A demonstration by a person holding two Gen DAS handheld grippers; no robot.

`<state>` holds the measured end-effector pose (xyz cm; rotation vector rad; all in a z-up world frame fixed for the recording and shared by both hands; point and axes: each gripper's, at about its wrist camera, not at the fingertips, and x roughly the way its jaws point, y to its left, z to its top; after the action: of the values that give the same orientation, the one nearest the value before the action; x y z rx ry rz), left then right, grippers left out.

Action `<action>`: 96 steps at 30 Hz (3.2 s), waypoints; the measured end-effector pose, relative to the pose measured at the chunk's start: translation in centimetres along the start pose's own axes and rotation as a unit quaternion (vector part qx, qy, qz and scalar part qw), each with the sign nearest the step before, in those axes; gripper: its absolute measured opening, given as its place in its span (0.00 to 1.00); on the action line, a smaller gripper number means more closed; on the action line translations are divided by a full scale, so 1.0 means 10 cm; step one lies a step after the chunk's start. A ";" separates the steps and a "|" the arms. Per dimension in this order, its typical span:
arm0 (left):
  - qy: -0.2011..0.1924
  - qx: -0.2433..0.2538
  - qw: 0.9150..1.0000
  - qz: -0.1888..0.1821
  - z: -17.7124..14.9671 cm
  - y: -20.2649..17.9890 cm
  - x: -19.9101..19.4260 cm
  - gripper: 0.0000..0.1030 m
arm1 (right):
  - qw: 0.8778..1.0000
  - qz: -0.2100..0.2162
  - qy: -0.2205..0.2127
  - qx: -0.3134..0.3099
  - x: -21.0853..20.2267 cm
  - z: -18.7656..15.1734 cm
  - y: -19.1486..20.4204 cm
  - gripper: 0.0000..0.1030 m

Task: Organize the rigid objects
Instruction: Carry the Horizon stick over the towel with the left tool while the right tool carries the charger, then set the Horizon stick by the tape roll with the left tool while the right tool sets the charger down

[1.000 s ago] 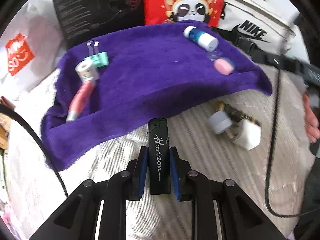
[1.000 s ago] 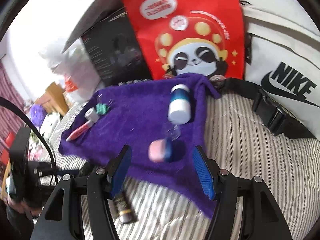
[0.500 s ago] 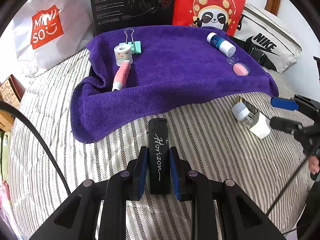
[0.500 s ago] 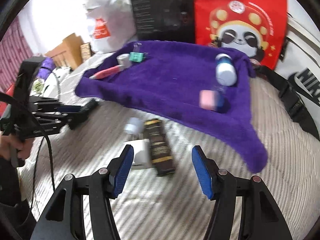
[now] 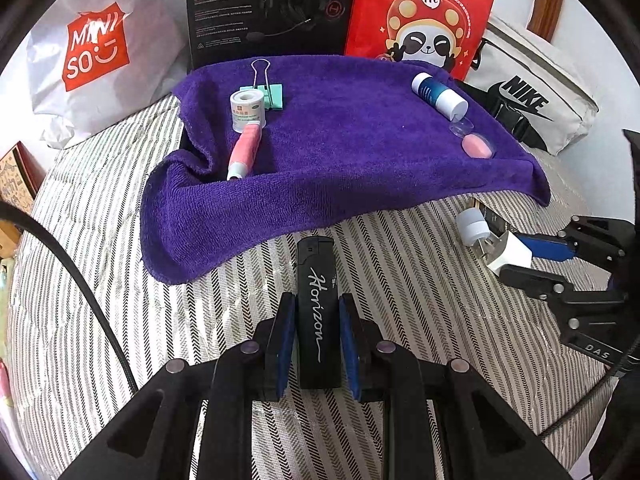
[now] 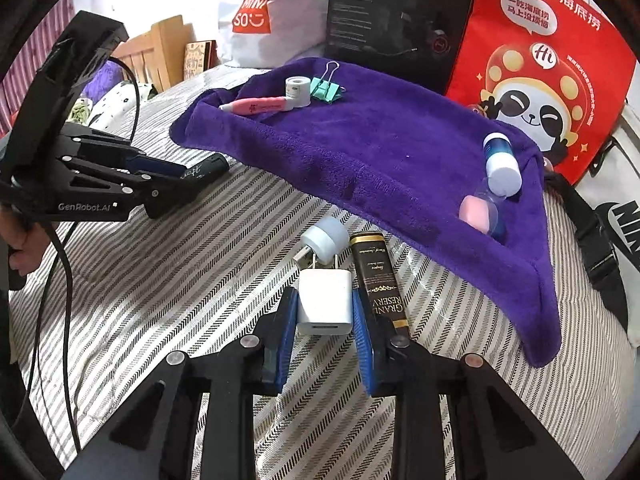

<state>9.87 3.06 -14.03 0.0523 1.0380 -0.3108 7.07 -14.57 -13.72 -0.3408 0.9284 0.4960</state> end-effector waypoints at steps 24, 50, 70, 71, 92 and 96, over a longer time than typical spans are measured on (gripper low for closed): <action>-0.005 0.003 1.000 -0.001 -0.03 0.02 -0.04 0.20 | 0.996 0.000 0.005 0.092 0.01 -0.10 -0.10 0.26; -0.052 0.003 0.998 -0.027 0.93 0.23 -0.19 0.20 | 0.993 -0.021 -0.052 0.108 -0.29 0.62 -0.70 0.26; -0.006 0.006 0.998 -0.056 1.32 0.37 0.67 0.20 | 0.991 -0.012 -0.025 0.130 0.48 1.04 -1.11 0.26; -0.008 0.008 0.998 -0.057 1.32 0.37 0.67 0.20 | 0.991 -0.010 -0.022 0.129 0.51 1.04 -1.11 0.26; -0.008 -0.001 0.998 -0.068 1.40 0.46 0.72 0.20 | 0.990 -0.024 0.002 0.141 0.83 1.07 -1.19 0.26; -0.004 0.016 0.999 -0.048 1.40 0.37 0.71 0.20 | 0.990 -0.023 0.001 0.142 0.84 1.08 -1.19 0.26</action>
<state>25.97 2.32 -13.37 0.0309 1.0291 -0.4142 25.02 -17.12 -13.80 -0.1049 0.9755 0.3154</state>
